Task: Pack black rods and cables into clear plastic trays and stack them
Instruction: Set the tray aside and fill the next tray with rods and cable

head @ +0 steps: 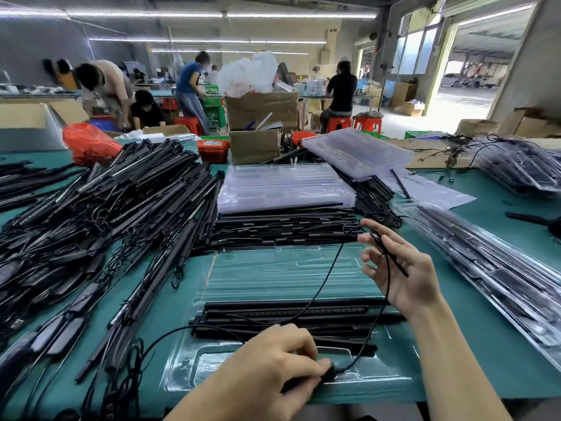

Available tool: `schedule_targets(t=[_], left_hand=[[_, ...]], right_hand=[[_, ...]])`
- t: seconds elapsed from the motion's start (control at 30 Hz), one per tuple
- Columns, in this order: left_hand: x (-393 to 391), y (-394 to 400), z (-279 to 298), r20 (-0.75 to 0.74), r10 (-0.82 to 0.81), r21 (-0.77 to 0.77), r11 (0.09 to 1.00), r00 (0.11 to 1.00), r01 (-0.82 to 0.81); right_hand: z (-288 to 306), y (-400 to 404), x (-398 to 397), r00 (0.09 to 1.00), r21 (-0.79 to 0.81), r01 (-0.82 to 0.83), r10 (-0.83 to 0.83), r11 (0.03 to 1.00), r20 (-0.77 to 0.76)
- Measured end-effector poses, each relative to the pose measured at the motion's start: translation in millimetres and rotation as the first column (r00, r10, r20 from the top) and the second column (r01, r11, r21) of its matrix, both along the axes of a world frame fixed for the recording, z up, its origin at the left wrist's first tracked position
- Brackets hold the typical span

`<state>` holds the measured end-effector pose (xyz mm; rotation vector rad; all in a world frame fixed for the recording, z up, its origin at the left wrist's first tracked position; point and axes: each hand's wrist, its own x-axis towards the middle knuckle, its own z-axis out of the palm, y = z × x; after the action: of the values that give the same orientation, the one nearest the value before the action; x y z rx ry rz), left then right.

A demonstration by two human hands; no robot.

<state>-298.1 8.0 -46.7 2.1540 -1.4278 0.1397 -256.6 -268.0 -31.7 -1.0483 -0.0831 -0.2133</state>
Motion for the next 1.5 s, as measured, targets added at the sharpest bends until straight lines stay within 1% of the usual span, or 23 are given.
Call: schedule_targets(t=[0.17,0.2,0.27,0.3,0.43,0.5,0.57,0.6,0.63,0.7,0.77,0.8,0.87,0.93,0.97,1.03,1.1,1.17,1.23,1.3,1.37,1.43,1.5], left_hand=[[0.9,-0.3,3.0,0.008,-0.008,-0.014,1.000,1.000,0.009],[2.8,-1.0,4.1,0.028,-0.023,0.002,1.000,0.999,0.023],[6.3,-0.6,4.0,0.119,-0.076,0.061,0.996,0.990,0.069],[7.7,0.4,3.9,0.136,-0.101,0.093,0.992,0.986,0.089],[10.8,4.9,2.8,0.129,-0.114,0.106,0.989,0.985,0.101],[10.1,3.1,0.1,0.203,-0.135,0.116,0.987,0.970,0.113],[8.1,3.0,-3.3,0.290,-0.147,0.171,0.980,0.946,0.100],[7.4,3.6,-4.6,0.298,-0.145,0.173,0.980,0.943,0.096],[7.7,4.1,-4.2,0.272,-0.140,0.149,0.984,0.952,0.102],[7.4,0.9,4.1,0.159,-0.086,0.105,0.992,0.984,0.070],[9.6,-6.0,16.3,0.042,0.025,0.103,0.994,0.999,-0.029],[12.0,-9.7,22.3,-0.010,0.076,0.078,0.994,0.997,-0.075],[22.5,-16.5,36.5,-0.166,0.156,-0.034,0.986,0.974,-0.164],[38.9,-25.1,50.7,-0.375,0.183,-0.182,0.947,0.909,-0.265],[48.6,-30.1,55.8,-0.471,0.171,-0.260,0.911,0.866,-0.322],[66.2,-41.0,61.3,-0.626,0.094,-0.388,0.824,0.774,-0.414],[77.7,-52.8,62.0,-0.725,-0.008,-0.441,0.774,0.689,-0.455],[85.2,-61.9,55.0,-0.771,-0.074,-0.450,0.767,0.633,-0.457],[90.4,-65.7,46.0,-0.775,-0.123,-0.477,0.758,0.620,-0.446],[94.7,-63.6,37.0,-0.776,-0.215,-0.527,0.737,0.593,-0.422],[97.9,-57.9,26.4,-0.780,-0.312,-0.563,0.728,0.542,-0.391],[101.2,-53.6,14.7,-0.782,-0.359,-0.575,0.731,0.509,-0.368],[103.5,-52.5,6.1,-0.783,-0.374,-0.579,0.731,0.497,-0.361]], right_hand=[[-0.5,0.0,3.3,1.000,0.015,0.013,-0.013,1.000,0.005],[-0.6,0.3,4.1,1.000,0.017,0.014,-0.014,1.000,0.003],[-1.2,1.4,5.8,1.000,0.023,0.010,-0.010,1.000,0.003],[-1.4,1.9,6.8,1.000,0.027,0.008,-0.008,1.000,0.003],[-2.3,2.9,10.5,1.000,0.042,-0.005,0.004,0.999,0.002],[-3.2,2.3,12.0,1.000,0.049,-0.012,0.012,0.999,0.003],[-4.3,2.3,12.8,1.000,0.061,-0.023,0.023,0.998,0.006],[-4.8,2.6,12.9,1.000,0.065,-0.029,0.029,0.997,0.008],[-4.9,3.1,12.8,0.999,0.064,-0.033,0.033,0.997,0.008],[-5.1,4.3,13.0,0.999,0.060,-0.039,0.039,0.997,0.005],[-3.9,5.7,13.2,0.999,0.055,-0.041,0.041,0.998,-0.005],[-3.3,6.7,12.7,0.999,0.052,-0.040,0.041,0.998,-0.017],[-2.6,9.1,10.9,0.999,0.058,-0.039,0.041,0.998,-0.033],[-0.6,11.6,8.5,0.999,0.060,-0.040,0.042,0.997,-0.029],[1.5,14.3,7.6,0.999,0.046,-0.044,0.045,0.998,-0.023],[7.0,20.9,7.3,0.998,-0.018,-0.064,0.064,0.998,-0.001],[13.3,29.2,8.1,0.996,-0.126,-0.087,0.091,0.988,0.021],[18.3,38.4,8.9,0.995,-0.275,-0.081,0.095,0.958,0.037],[21.2,45.0,9.8,0.995,-0.386,-0.062,0.086,0.920,0.046],[21.5,47.3,10.9,0.997,-0.438,-0.056,0.076,0.897,0.029],[17.8,47.1,12.0,0.998,-0.457,-0.054,0.059,0.888,-0.005],[11.7,45.3,12.4,0.999,-0.454,-0.039,0.037,0.890,-0.013],[6.7,43.2,12.4,0.999,-0.491,-0.038,0.032,0.870,-0.020]])
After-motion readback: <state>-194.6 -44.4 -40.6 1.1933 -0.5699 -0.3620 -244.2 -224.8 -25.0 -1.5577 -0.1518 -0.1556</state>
